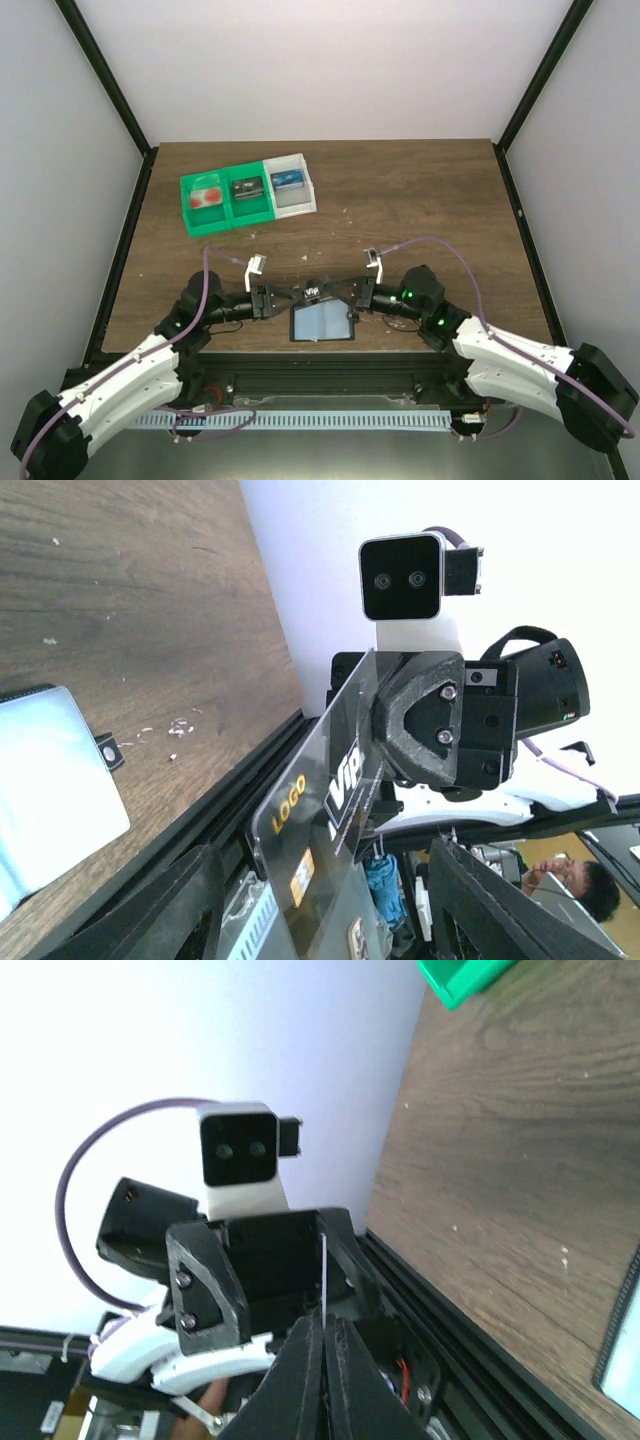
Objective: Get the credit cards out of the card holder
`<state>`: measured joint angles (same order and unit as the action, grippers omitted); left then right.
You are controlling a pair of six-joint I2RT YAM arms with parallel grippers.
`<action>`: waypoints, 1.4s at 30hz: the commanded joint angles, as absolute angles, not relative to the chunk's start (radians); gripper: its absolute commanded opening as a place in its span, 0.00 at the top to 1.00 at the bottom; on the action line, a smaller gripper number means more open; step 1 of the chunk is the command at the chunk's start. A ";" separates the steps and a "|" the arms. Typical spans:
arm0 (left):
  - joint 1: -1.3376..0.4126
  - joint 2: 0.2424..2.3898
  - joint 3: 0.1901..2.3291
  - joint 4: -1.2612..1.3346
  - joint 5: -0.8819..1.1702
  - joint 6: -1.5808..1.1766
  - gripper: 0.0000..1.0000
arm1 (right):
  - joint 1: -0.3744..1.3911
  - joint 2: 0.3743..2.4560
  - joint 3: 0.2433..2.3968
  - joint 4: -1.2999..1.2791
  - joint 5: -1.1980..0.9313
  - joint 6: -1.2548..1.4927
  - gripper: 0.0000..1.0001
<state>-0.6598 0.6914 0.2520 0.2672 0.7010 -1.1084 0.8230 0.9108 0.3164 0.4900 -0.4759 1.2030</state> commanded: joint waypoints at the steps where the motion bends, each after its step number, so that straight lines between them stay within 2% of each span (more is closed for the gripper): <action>1: -0.657 0.726 0.286 0.331 0.673 -1.125 0.42 | 0.819 0.950 0.331 0.650 -0.396 1.304 1.00; 6: -0.658 0.758 0.286 0.393 0.662 -1.166 0.47 | 0.819 0.973 0.329 0.690 -0.347 1.342 0.99; 12: -0.657 0.748 0.295 0.382 0.630 -1.174 0.70 | 0.819 0.965 0.326 0.665 -0.305 1.341 1.00; 17: -0.658 0.746 0.298 0.373 0.613 -1.168 0.84 | 0.819 0.966 0.319 0.667 -0.313 1.342 0.99; 21: -0.657 0.744 0.300 0.385 0.608 -1.166 1.00 | 0.819 0.966 0.316 0.660 -0.317 1.340 0.99; 24: -0.657 0.742 0.301 0.382 0.603 -1.164 1.00 | 0.819 0.964 0.309 0.655 -0.318 1.344 0.96; 28: -0.657 0.735 0.294 0.382 0.593 -1.162 1.00 | 0.819 0.952 0.302 0.634 -0.320 1.340 0.84; 32: -0.657 0.729 0.289 0.378 0.584 -1.153 1.00 | 0.818 0.921 0.293 0.589 -0.325 1.314 0.66; 38: -0.645 0.737 0.325 0.293 0.583 -1.087 1.00 | 0.820 0.825 0.284 0.426 -0.316 1.217 0.25; 40: -0.622 0.748 0.340 0.272 0.603 -1.069 1.00 | 0.819 0.787 0.292 0.350 -0.311 1.173 0.16; 42: -0.568 0.761 0.352 0.262 0.642 -1.058 1.00 | 0.819 0.743 0.294 0.283 -0.300 1.138 0.03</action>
<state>-0.6327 0.7456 0.3058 0.2985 0.5968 -1.1149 0.8211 0.8116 0.2840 0.4431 -0.3283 1.2400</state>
